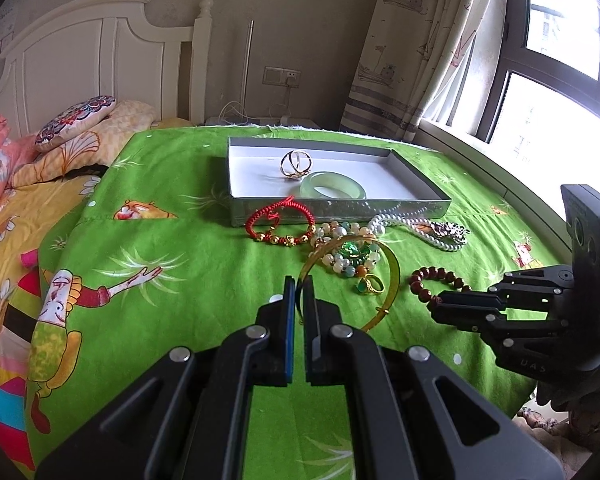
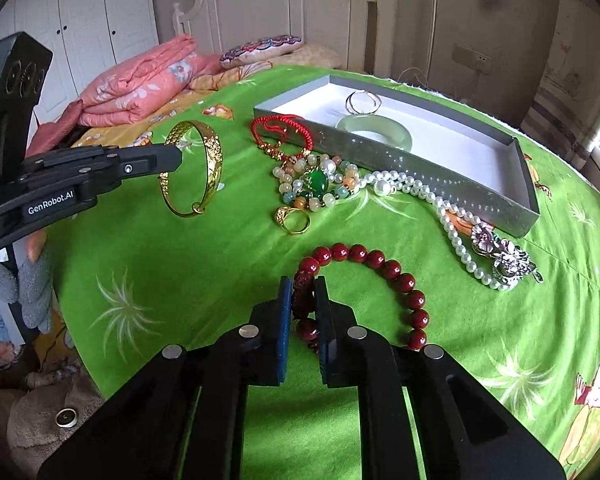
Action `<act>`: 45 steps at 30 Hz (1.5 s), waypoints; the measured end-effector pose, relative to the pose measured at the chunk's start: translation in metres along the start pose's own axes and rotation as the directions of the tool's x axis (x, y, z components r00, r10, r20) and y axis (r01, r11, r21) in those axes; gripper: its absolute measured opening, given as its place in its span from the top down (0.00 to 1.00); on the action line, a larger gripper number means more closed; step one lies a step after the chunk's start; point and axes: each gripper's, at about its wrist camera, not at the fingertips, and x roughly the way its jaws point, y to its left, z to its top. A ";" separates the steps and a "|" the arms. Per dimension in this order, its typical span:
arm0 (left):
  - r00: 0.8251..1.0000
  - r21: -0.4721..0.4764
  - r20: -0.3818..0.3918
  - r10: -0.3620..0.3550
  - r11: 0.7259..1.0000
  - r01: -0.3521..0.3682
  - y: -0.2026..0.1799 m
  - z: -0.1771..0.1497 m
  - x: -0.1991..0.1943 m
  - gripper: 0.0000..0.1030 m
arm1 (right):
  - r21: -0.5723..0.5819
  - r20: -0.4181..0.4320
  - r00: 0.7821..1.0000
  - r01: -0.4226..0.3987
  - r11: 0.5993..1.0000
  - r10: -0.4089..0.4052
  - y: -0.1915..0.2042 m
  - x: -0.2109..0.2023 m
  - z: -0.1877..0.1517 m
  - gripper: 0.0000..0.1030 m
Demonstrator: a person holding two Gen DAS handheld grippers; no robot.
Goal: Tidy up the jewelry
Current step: 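Grasp the dark red bead bracelet with the right tool while the left grasps a gold bangle, then carry the red bead bracelet and gold bangle into the box and release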
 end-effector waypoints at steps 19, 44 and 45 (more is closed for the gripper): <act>0.998 0.104 0.067 0.011 0.994 -0.018 -0.038 0.027 -0.017 0.97 | 0.108 0.283 0.958 -0.069 0.992 0.035 -0.028 -0.077 0.015 0.89; 0.996 0.190 0.080 -0.047 0.981 0.031 -0.083 0.115 0.019 0.97 | 0.129 0.394 0.916 0.020 0.991 -0.070 -0.074 -0.095 0.079 0.89; 0.996 0.182 0.074 -0.056 0.982 0.042 -0.084 0.120 0.024 0.97 | 0.132 0.395 0.916 0.028 0.991 -0.079 -0.076 -0.094 0.082 0.89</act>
